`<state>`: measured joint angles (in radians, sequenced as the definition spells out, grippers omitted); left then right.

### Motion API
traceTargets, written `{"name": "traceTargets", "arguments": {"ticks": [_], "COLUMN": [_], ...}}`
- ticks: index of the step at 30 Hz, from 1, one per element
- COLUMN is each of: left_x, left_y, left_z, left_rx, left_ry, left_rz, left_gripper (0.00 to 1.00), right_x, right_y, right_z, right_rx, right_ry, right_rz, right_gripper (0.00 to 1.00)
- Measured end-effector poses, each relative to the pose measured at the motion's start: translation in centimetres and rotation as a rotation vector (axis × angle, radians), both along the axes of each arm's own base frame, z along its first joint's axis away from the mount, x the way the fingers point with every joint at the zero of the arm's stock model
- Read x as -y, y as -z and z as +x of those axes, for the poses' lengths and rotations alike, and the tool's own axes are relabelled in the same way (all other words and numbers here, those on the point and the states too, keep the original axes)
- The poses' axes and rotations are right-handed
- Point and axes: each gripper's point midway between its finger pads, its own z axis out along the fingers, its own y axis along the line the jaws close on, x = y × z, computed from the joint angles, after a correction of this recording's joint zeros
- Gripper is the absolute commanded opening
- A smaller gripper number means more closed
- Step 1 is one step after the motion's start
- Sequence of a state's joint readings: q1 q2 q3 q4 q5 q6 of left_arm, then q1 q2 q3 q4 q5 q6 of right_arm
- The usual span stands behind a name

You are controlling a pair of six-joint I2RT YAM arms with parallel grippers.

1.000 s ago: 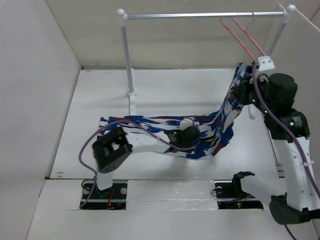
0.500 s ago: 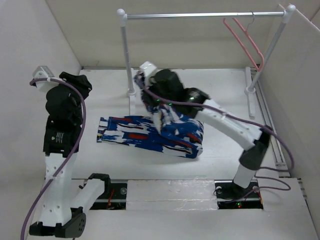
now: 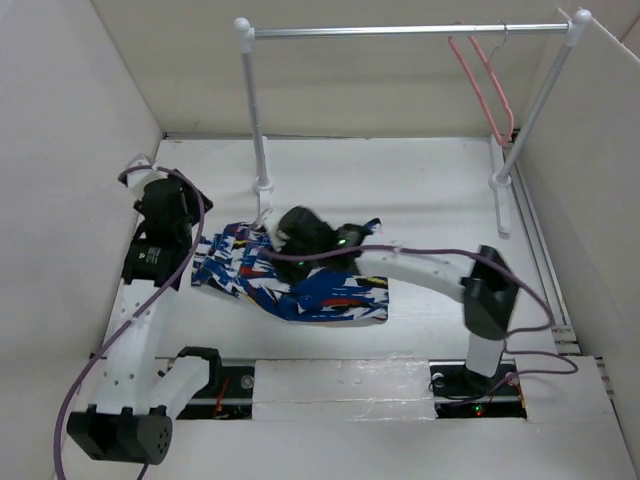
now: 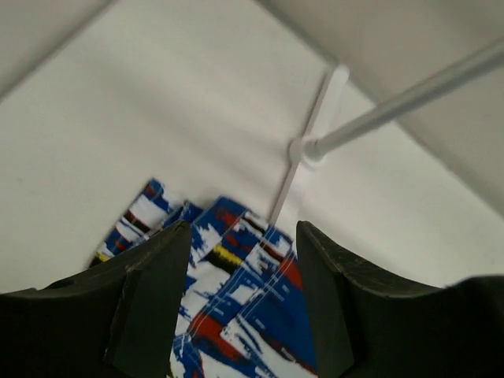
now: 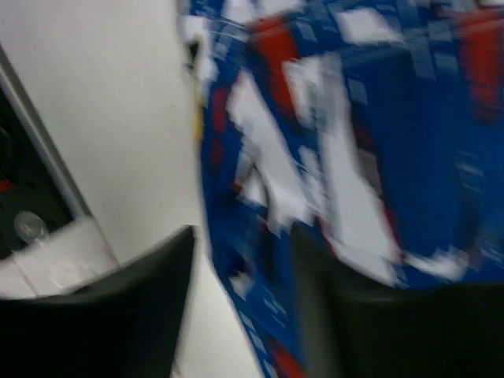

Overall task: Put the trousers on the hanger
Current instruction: Fold the trousers

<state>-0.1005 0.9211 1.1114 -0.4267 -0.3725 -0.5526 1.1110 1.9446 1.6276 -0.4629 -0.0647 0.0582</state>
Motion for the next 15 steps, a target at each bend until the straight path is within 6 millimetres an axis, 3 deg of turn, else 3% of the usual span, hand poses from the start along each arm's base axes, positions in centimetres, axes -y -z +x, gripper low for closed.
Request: {"name": "traceTargets", "arguments": {"ticks": [1, 2, 3, 6, 7, 8, 9, 11, 12, 13, 14, 15], "left_x": [0.6, 1.3, 1.8, 4.0, 4.5, 4.8, 4.9, 4.5, 3.9, 3.2, 2.1, 0.9], "left_y": [2.1, 2.2, 7.1, 14.6, 17.4, 20.0, 22.2, 25.3, 26.0, 26.4, 26.6, 26.7], "left_z": [0.5, 0.9, 1.6, 3.2, 3.4, 3.2, 2.8, 1.8, 1.6, 1.6, 1.6, 1.6], "left_rx": [-0.041, -0.030, -0.154, -0.328, -0.400, -0.472, -0.534, -0.631, -0.651, -0.654, -0.649, -0.633], "left_ry": [0.030, 0.066, 0.089, 0.187, 0.205, 0.218, 0.222, 0.207, 0.186, 0.159, 0.120, 0.083], "left_rz": [-0.007, -0.022, -0.025, -0.071, -0.087, -0.099, -0.109, -0.140, -0.167, -0.198, -0.231, -0.286], "left_gripper": [0.52, 0.51, 0.51, 0.51, 0.50, 0.50, 0.50, 0.50, 0.50, 0.50, 0.50, 0.50], "right_x": [2.3, 4.4, 6.2, 11.5, 13.5, 15.9, 17.8, 23.4, 26.7, 32.5, 32.8, 35.0], "right_y": [-1.2, -3.0, -5.5, -13.7, -16.6, -19.7, -22.1, -27.1, -29.2, -31.8, -32.0, -32.4], "right_z": [0.6, 1.6, 2.6, 6.1, 7.2, 8.4, 9.2, 11.8, 13.2, 15.0, 15.0, 15.6], "right_rx": [0.003, 0.018, 0.044, 0.172, 0.233, 0.298, 0.346, 0.470, 0.530, 0.614, 0.619, 0.637], "right_ry": [0.032, 0.071, 0.109, 0.204, 0.237, 0.277, 0.311, 0.405, 0.470, 0.571, 0.577, 0.608], "right_rz": [0.013, 0.041, 0.085, 0.230, 0.266, 0.294, 0.311, 0.328, 0.327, 0.303, 0.302, 0.282], "right_gripper": [0.22, 0.00, 0.00, 0.00, 0.07, 0.33, 0.47, 0.65, 0.66, 0.57, 0.57, 0.51]}}
